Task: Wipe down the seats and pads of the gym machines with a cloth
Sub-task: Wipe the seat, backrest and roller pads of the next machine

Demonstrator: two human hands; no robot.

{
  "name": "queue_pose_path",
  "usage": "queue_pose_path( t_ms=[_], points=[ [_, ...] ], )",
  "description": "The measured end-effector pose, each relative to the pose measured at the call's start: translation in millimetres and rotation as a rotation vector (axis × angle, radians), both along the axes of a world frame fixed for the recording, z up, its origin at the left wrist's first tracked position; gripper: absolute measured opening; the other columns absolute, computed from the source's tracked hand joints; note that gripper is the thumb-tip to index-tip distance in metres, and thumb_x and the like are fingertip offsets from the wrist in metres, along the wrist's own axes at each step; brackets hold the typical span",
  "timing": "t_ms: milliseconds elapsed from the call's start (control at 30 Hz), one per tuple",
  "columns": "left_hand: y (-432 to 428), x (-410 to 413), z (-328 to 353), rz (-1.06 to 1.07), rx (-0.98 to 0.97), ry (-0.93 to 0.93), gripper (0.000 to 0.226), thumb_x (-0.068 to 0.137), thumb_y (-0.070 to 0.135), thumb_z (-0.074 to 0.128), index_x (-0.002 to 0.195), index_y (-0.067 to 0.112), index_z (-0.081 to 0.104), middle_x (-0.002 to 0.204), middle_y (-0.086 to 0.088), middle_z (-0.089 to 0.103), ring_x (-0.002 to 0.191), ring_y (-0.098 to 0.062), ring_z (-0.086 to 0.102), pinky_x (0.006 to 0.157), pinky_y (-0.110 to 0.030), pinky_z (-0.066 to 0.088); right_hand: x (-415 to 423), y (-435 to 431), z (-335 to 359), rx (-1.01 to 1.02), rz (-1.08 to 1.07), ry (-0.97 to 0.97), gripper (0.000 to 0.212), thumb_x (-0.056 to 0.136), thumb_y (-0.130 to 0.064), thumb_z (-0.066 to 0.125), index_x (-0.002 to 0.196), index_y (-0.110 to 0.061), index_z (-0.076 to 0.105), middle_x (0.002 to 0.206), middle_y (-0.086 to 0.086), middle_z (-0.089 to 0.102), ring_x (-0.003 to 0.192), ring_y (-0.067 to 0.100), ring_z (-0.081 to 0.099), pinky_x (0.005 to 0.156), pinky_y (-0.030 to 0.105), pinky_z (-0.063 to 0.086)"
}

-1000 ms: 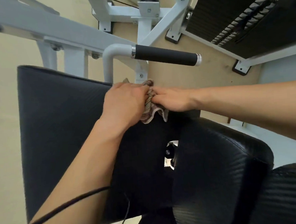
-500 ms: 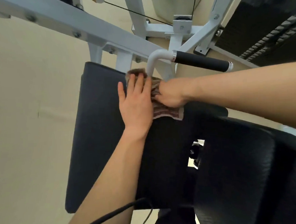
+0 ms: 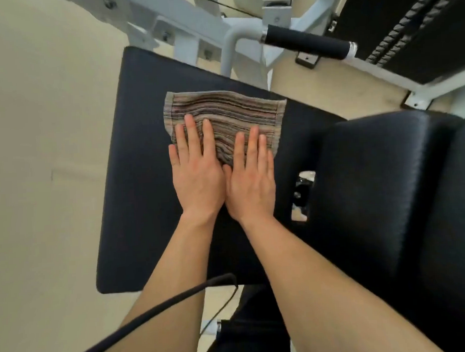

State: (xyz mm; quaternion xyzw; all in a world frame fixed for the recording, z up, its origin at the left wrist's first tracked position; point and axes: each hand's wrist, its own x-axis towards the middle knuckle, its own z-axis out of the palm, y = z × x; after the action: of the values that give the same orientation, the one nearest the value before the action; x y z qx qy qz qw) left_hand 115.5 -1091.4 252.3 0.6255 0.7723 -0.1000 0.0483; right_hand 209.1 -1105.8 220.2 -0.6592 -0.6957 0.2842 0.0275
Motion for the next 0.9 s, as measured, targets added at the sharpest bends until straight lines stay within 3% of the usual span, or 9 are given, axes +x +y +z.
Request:
queue_pose_path(
  t_ms=[233, 400, 533, 667, 800, 900],
  points=[
    [-160, -2, -1, -0.119, -0.146, 0.016, 0.066, 0.102, 0.035, 0.039, 0.160, 0.019, 0.012, 0.167, -0.013, 0.005, 0.154, -0.031, 0.002, 0.121, -0.049, 0.006, 14, -180, 5, -0.150, -0.001, 0.011, 0.074, 0.104, -0.046, 0.032, 0.159, -0.012, -0.004, 0.166, 0.015, -0.012, 0.154, 0.030, -0.009, 0.124, 0.049, 0.015],
    [-134, -3, -5, -0.251, -0.113, 0.015, 0.065, 0.102, 0.040, 0.021, 0.158, 0.006, 0.017, 0.164, -0.025, 0.010, 0.152, -0.040, 0.011, 0.123, -0.052, 0.012, 16, -145, -9, -0.048, -0.065, 0.035, 0.069, 0.101, -0.040, 0.030, 0.159, -0.013, 0.004, 0.167, 0.014, -0.004, 0.155, 0.030, -0.004, 0.125, 0.048, 0.007],
    [-99, -2, -3, -0.338, -0.095, 0.015, 0.074, 0.098, 0.044, 0.007, 0.156, -0.001, 0.014, 0.162, -0.030, 0.007, 0.152, -0.042, 0.006, 0.124, -0.049, 0.006, 5, -139, -16, 0.024, -0.138, 0.000, 0.069, 0.101, -0.041, 0.024, 0.159, -0.010, 0.004, 0.167, 0.016, -0.004, 0.155, 0.031, -0.004, 0.125, 0.048, 0.004],
    [-151, 1, -14, -0.554, -0.107, 0.024, 0.070, 0.102, 0.043, 0.016, 0.157, 0.000, 0.012, 0.163, -0.029, 0.005, 0.152, -0.042, 0.004, 0.124, -0.050, 0.005, 25, -207, -26, 0.047, -0.138, -0.056, 0.072, 0.101, -0.044, 0.021, 0.158, -0.005, 0.003, 0.166, 0.020, -0.003, 0.155, 0.033, -0.002, 0.125, 0.048, 0.009],
    [-229, 17, -26, -0.754, -0.155, 0.022, 0.071, 0.103, 0.047, 0.021, 0.157, 0.002, 0.013, 0.163, -0.029, 0.006, 0.152, -0.042, 0.006, 0.124, -0.052, 0.009, 67, -277, -36, -0.079, -0.166, -0.118, 0.077, 0.101, -0.045, 0.030, 0.158, -0.004, -0.002, 0.166, 0.019, -0.004, 0.155, 0.033, 0.000, 0.125, 0.048, 0.015],
    [-236, 37, -36, -0.786, -0.154, 0.014, 0.072, 0.103, 0.049, 0.018, 0.159, 0.005, 0.007, 0.165, -0.024, 0.002, 0.153, -0.038, 0.001, 0.125, -0.049, 0.005, 93, -288, -45, -0.110, -0.219, -0.032, 0.072, 0.102, -0.041, 0.029, 0.158, -0.008, -0.002, 0.168, 0.013, -0.004, 0.155, 0.027, 0.001, 0.125, 0.045, 0.013]
  ],
)
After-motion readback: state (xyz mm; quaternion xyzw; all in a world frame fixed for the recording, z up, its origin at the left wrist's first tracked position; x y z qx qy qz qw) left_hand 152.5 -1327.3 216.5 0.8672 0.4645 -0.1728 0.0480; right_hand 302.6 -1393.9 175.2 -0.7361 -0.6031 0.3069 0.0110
